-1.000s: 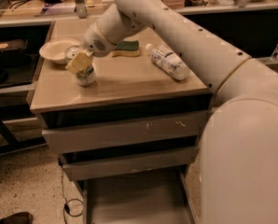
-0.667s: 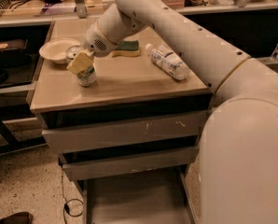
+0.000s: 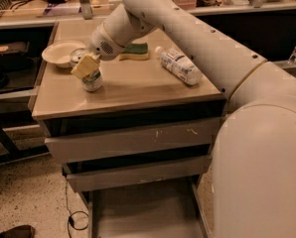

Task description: Pick 7up can from bottom drawer and place on counter

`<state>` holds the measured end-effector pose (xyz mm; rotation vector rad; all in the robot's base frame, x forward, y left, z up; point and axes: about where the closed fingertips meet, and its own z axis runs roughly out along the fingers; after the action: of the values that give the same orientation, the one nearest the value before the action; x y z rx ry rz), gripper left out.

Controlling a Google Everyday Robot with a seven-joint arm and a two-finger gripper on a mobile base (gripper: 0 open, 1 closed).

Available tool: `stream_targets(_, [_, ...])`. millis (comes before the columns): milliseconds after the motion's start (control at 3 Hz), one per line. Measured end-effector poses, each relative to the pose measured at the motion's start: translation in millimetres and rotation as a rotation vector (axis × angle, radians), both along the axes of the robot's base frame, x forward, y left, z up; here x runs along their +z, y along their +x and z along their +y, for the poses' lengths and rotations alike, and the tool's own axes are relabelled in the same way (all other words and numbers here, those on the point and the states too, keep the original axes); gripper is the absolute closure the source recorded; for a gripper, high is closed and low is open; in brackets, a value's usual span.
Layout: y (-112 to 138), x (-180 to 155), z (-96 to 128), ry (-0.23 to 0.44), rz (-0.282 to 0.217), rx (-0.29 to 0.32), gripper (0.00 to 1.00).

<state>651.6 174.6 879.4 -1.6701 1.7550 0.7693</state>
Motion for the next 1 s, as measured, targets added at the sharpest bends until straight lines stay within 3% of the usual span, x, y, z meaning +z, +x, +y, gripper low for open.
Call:
stream_targets(667, [0.0,0.0,0.1,0.0,0.0,0.0,0.13])
stream_targets(1000, [0.0,-0.1,0.1,0.0,0.0,0.0,0.0])
